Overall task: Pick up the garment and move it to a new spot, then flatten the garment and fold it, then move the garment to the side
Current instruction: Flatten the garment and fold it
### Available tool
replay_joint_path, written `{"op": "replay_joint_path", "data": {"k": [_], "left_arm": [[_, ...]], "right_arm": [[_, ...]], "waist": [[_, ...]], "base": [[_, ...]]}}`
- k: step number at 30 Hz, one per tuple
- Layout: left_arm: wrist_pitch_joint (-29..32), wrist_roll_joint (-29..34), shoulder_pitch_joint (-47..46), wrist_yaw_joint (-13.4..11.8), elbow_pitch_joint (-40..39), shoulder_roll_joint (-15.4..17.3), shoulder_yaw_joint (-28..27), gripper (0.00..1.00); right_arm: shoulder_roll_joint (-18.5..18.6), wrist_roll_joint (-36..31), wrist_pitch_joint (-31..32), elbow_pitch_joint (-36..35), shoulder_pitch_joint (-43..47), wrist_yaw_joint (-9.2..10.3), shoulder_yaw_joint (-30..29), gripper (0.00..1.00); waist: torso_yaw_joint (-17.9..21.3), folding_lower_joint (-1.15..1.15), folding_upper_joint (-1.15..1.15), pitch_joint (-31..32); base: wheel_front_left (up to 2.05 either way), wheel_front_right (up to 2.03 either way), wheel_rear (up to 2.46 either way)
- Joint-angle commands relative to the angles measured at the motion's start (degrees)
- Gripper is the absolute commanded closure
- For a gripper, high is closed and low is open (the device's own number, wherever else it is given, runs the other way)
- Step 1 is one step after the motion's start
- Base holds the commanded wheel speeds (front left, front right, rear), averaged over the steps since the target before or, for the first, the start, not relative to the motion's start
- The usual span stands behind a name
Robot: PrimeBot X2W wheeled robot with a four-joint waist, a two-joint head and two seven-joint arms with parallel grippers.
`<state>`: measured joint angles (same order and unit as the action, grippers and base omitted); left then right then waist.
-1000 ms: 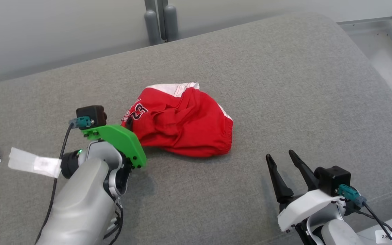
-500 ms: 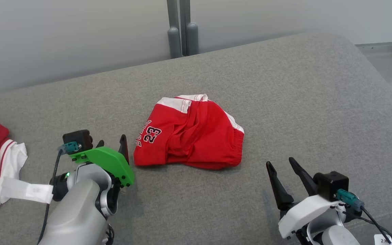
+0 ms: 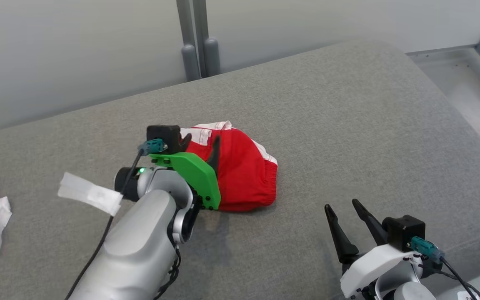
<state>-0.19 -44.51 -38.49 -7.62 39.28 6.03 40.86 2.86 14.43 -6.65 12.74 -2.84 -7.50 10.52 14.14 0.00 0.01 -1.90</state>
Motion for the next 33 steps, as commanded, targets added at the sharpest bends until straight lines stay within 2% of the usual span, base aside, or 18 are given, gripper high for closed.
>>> {"op": "replay_joint_path", "data": {"k": [1,8,13,21,29,30,31,32,33], "left_arm": [[0.4,0.5,-0.7,-0.3,-0.3,-0.2,0.5,0.0],[2.7,2.5,-2.0,-1.3,-0.9,-1.7,4.4,0.0],[3.4,3.4,-2.9,-2.3,1.1,-1.3,5.2,0.0],[2.7,4.0,-4.5,-3.9,5.3,0.3,4.7,0.0],[2.1,4.3,-5.5,-3.0,8.6,1.0,5.4,0.0],[2.1,4.3,-5.6,-2.8,8.8,1.0,5.5,0.18],[1.9,4.4,-5.8,-2.8,9.0,0.9,5.6,0.55],[1.9,4.6,-6.0,-2.6,9.2,0.9,5.9,0.8],[1.9,4.6,-6.0,-2.6,9.2,0.9,5.9,0.8]], "right_arm": [[0.0,0.1,-0.1,-0.2,0.1,0.02,0.1,0.0],[0.0,0.7,-0.8,-0.1,-0.3,0.02,-0.2,0.0],[0.0,1.4,-1.7,0.4,-1.1,0.02,0.0,0.0],[0.0,2.2,-3.2,1.5,-2.4,0.02,0.4,0.0],[0.0,2.5,-4.0,2.8,-3.6,0.02,0.9,0.0],[0.0,2.5,-4.1,2.9,-3.7,0.02,1.0,0.0],[0.0,2.6,-4.2,3.1,-3.9,0.02,1.1,0.0],[0.0,2.5,-4.2,3.2,-4.1,0.02,1.1,0.0],[0.0,2.5,-4.2,3.2,-4.1,0.02,1.1,0.0]], "waist": [[2.8,0.0,-0.01,-1.3],[7.3,0.0,-0.01,-3.7],[8.7,0.0,-0.01,-5.5],[9.0,0.0,-0.01,-7.7],[7.6,0.0,-0.01,-8.5],[7.5,0.0,-0.01,-8.5],[7.4,0.0,-0.01,-8.6],[7.3,0.0,-0.01,-8.6],[7.3,0.0,-0.01,-8.6]], "base": [[0.0,0.0,0.0],[0.0,0.0,0.0],[0.0,0.0,0.0],[0.0,0.0,0.0],[0.0,0.0,0.0],[0.0,0.0,0.0],[0.0,0.0,0.0],[0.0,0.0,0.0],[0.0,0.0,0.0]]}}
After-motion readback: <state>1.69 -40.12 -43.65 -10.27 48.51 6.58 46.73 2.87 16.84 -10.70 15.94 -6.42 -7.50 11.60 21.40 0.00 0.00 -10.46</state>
